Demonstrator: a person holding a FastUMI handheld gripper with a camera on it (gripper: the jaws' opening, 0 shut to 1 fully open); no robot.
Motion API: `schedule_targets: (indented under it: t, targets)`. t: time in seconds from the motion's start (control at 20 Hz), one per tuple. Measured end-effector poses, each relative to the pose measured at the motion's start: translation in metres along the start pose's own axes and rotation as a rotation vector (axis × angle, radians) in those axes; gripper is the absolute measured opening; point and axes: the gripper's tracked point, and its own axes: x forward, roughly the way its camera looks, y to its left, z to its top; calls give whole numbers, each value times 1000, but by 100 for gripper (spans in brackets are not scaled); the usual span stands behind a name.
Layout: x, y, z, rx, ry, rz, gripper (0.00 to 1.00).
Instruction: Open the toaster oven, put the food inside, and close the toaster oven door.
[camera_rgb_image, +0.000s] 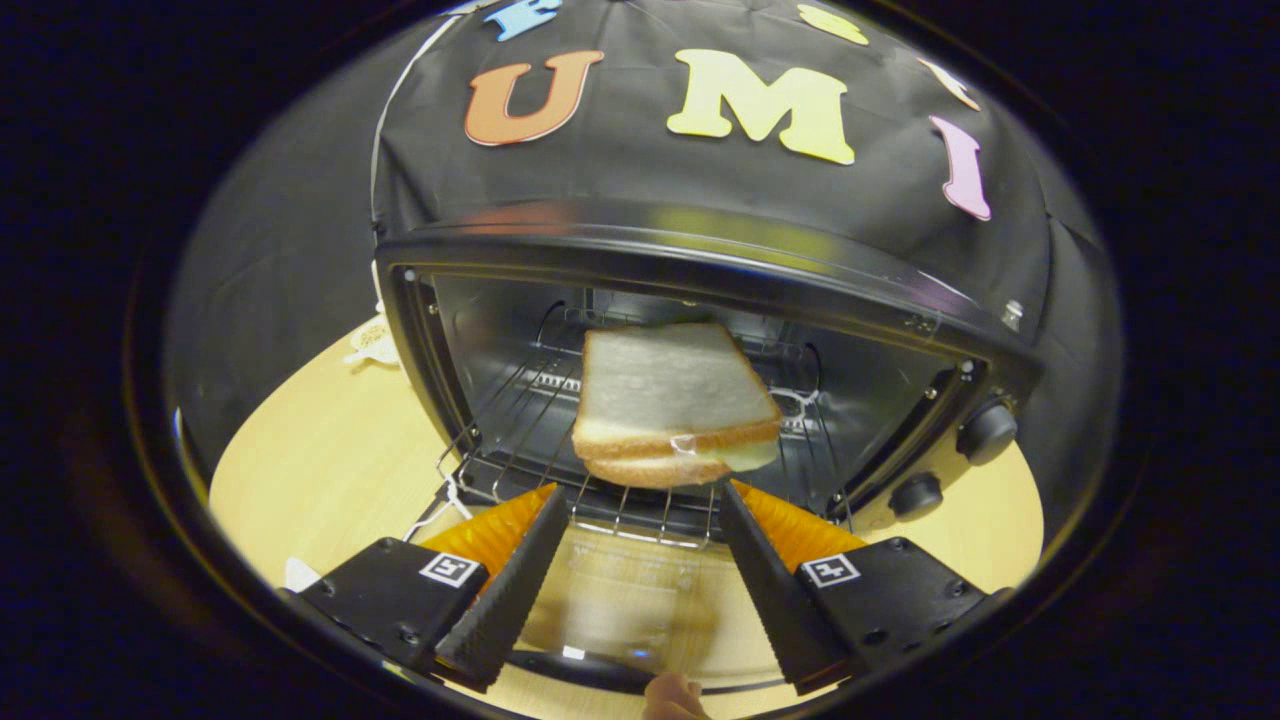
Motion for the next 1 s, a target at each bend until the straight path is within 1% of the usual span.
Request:
schedule_targets:
  t: [0.15,0.25,0.3,0.5,0.65,0.8,0.9,1.0]
  targets:
    - [-20,8,-19,64,68,38,100]
    - [-34,15,-28,79,75,59,100]
    - [-41,16,-30,78,66,55,100]
    - [-73,16,-44,57,-7,-7,100]
    - [-87,15,-69,116,-41,-49,100]
    - [-91,18,-92,155,-49,-70,100]
    - [-86,21,-104,146,-38,-79,100]
    - [-79,19,-117,129,-9,-106,100]
